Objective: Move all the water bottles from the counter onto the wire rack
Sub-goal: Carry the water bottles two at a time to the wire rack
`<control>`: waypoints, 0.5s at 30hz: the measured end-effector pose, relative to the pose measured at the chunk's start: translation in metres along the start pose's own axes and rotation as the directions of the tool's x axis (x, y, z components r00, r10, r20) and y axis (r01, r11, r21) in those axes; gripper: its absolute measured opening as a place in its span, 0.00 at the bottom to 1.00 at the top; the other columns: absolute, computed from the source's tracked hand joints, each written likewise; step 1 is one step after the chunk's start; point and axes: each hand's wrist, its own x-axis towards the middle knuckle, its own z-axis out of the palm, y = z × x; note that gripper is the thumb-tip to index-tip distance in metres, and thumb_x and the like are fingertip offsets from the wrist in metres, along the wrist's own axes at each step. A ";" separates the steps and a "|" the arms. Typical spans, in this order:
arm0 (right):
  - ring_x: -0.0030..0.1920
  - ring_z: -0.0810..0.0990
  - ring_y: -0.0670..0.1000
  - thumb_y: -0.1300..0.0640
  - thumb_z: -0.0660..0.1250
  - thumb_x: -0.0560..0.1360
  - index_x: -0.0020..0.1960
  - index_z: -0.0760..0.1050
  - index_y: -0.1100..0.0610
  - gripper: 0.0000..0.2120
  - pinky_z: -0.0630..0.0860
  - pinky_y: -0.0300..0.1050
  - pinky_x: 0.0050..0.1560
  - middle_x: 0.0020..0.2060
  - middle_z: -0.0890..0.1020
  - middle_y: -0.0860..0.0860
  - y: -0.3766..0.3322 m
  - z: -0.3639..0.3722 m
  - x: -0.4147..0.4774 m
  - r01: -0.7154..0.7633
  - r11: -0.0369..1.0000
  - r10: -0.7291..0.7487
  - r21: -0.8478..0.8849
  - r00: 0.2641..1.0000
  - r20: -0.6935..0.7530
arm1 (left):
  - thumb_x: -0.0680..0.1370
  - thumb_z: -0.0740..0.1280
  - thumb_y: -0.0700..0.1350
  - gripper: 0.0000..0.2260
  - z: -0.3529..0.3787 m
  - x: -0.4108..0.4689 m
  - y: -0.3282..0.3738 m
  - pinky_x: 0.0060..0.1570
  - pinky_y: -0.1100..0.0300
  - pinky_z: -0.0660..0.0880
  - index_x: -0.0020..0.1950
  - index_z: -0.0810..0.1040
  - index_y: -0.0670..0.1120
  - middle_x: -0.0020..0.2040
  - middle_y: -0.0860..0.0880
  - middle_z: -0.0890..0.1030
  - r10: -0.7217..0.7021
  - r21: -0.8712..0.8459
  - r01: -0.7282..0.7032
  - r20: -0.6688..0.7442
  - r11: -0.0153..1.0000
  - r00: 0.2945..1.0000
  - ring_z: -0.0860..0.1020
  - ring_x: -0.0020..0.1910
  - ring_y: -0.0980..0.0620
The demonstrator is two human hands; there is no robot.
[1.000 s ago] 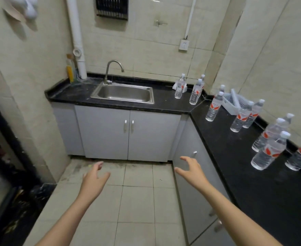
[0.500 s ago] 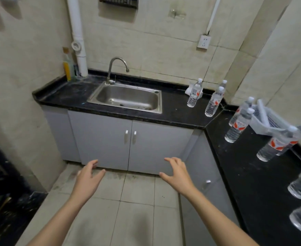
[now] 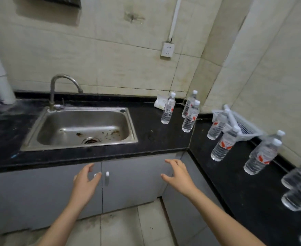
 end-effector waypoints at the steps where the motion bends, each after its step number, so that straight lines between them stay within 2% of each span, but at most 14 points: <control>1: 0.70 0.61 0.54 0.51 0.65 0.74 0.70 0.62 0.54 0.27 0.59 0.43 0.68 0.68 0.65 0.54 0.001 0.001 0.006 -0.031 0.999 0.031 0.009 0.999 -0.006 | 0.75 0.64 0.42 0.20 0.006 0.015 0.003 0.64 0.47 0.64 0.66 0.68 0.43 0.64 0.41 0.73 0.004 0.003 -0.004 0.026 1.000 1.000 0.67 0.66 0.42; 6: 0.69 0.62 0.54 0.51 0.66 0.74 0.70 0.62 0.54 0.27 0.60 0.41 0.66 0.67 0.66 0.55 0.033 0.004 0.020 -0.200 0.979 0.199 0.032 0.980 0.022 | 0.74 0.66 0.39 0.18 0.066 0.059 0.004 0.61 0.47 0.65 0.64 0.70 0.40 0.60 0.38 0.75 -0.011 0.009 0.009 0.184 1.000 0.983 0.70 0.62 0.39; 10: 0.69 0.63 0.54 0.52 0.66 0.73 0.70 0.62 0.54 0.27 0.60 0.42 0.66 0.67 0.65 0.55 0.076 -0.019 0.041 -0.316 0.947 0.318 0.049 0.947 -0.032 | 0.74 0.66 0.38 0.18 0.124 0.080 0.024 0.62 0.49 0.65 0.63 0.71 0.39 0.60 0.38 0.75 -0.014 0.021 0.009 0.279 1.000 0.960 0.71 0.62 0.39; 15: 0.66 0.65 0.54 0.52 0.67 0.72 0.69 0.64 0.55 0.27 0.62 0.42 0.66 0.65 0.68 0.55 0.122 -0.046 0.089 -0.324 0.941 0.333 0.094 0.938 -0.098 | 0.73 0.67 0.39 0.18 0.181 0.122 0.067 0.62 0.50 0.66 0.63 0.72 0.41 0.59 0.38 0.77 0.053 0.050 -0.071 0.294 0.996 0.954 0.71 0.61 0.39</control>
